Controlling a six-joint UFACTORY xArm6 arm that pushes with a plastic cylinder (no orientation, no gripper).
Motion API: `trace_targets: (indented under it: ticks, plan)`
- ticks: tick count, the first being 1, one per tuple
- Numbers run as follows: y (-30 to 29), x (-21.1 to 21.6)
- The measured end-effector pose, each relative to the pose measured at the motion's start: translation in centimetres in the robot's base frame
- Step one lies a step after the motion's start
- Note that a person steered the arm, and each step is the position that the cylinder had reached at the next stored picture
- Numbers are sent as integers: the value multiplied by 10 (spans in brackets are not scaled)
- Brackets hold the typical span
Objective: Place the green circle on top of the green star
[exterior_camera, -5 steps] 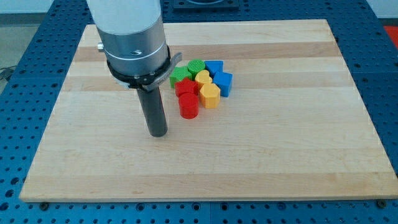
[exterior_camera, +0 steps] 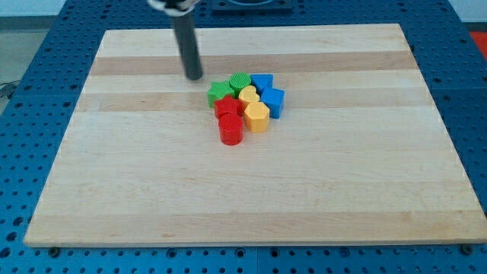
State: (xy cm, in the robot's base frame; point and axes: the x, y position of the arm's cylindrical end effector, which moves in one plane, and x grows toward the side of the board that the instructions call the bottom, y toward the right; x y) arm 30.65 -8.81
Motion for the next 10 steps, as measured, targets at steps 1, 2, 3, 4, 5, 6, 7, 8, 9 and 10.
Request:
trace_targets:
  ticks: [1, 2, 3, 4, 5, 6, 7, 8, 9, 10]
  plan:
    - [54, -25]
    - [58, -27]
    - [71, -18]
    - [77, -4]
    - [77, 0]
    - [77, 16]
    - [78, 26]
    - [83, 46]
    - [83, 56]
    - [88, 61]
